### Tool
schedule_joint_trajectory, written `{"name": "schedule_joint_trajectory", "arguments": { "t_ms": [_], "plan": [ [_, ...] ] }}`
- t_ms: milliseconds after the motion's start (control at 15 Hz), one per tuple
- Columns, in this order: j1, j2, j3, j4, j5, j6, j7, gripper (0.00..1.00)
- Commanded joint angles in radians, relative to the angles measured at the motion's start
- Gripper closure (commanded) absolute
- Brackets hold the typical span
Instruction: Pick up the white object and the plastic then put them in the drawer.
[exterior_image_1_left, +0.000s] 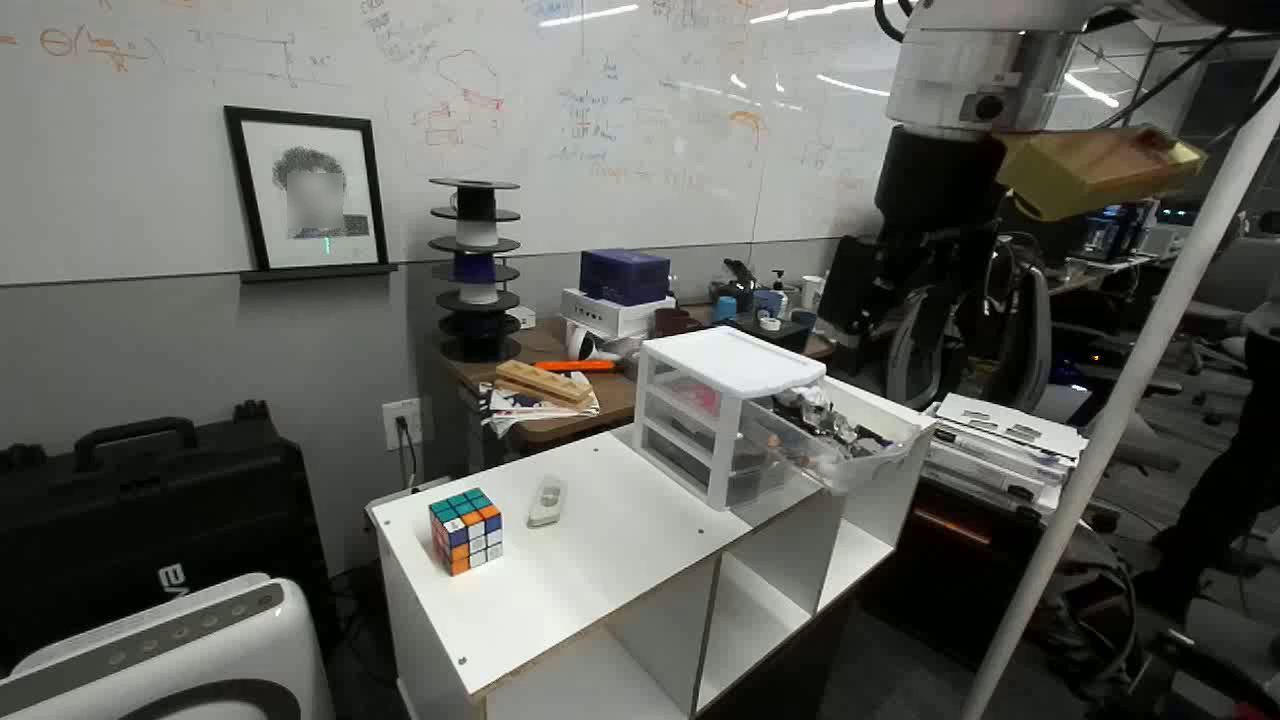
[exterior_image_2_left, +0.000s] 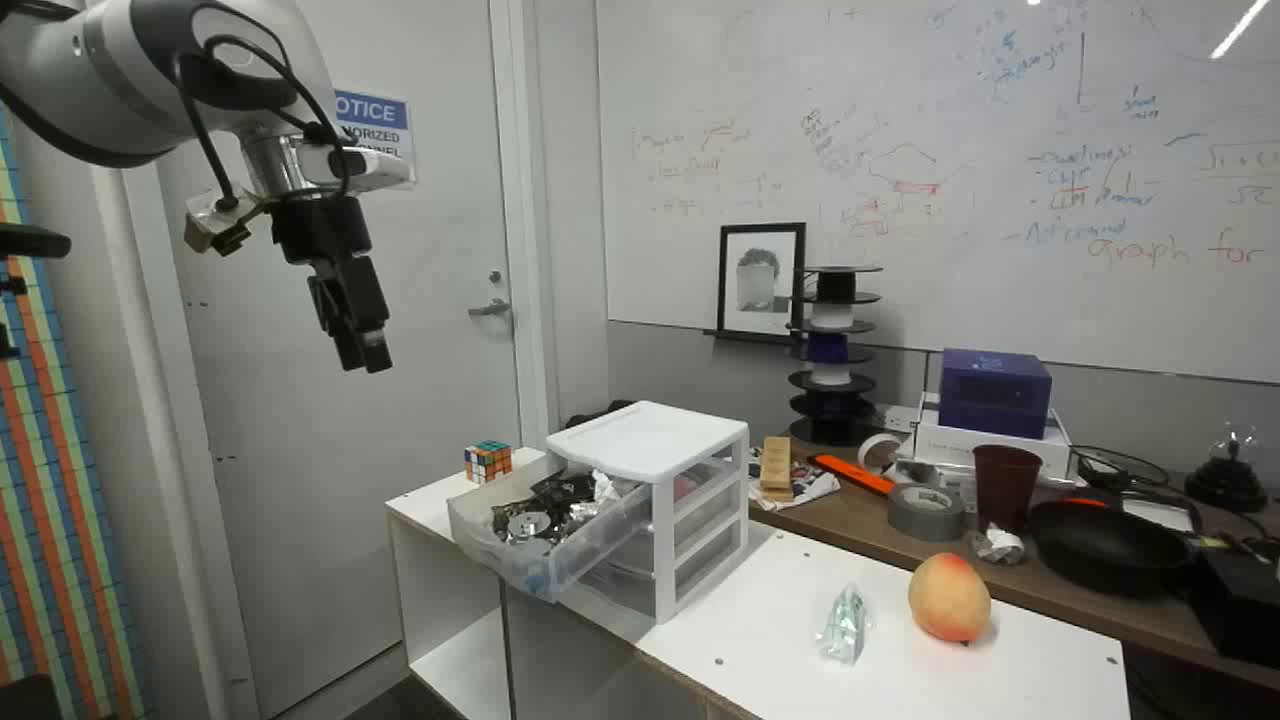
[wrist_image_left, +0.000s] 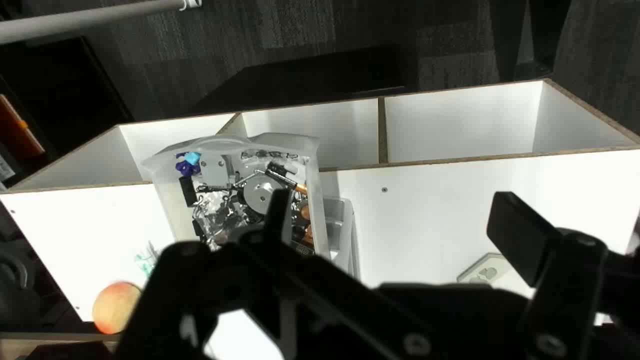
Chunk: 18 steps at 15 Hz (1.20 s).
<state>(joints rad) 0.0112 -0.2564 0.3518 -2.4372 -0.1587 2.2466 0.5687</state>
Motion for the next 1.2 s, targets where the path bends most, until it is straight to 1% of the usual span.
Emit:
{"name": "schedule_joint_trajectory", "arguments": {
  "t_ms": [0,1133],
  "plan": [
    [0.034,0.002,-0.033,0.007,-0.010,-0.004,0.007,0.00],
    [0.033,-0.003,-0.032,0.021,-0.010,-0.004,0.007,0.00]
  ]
}}
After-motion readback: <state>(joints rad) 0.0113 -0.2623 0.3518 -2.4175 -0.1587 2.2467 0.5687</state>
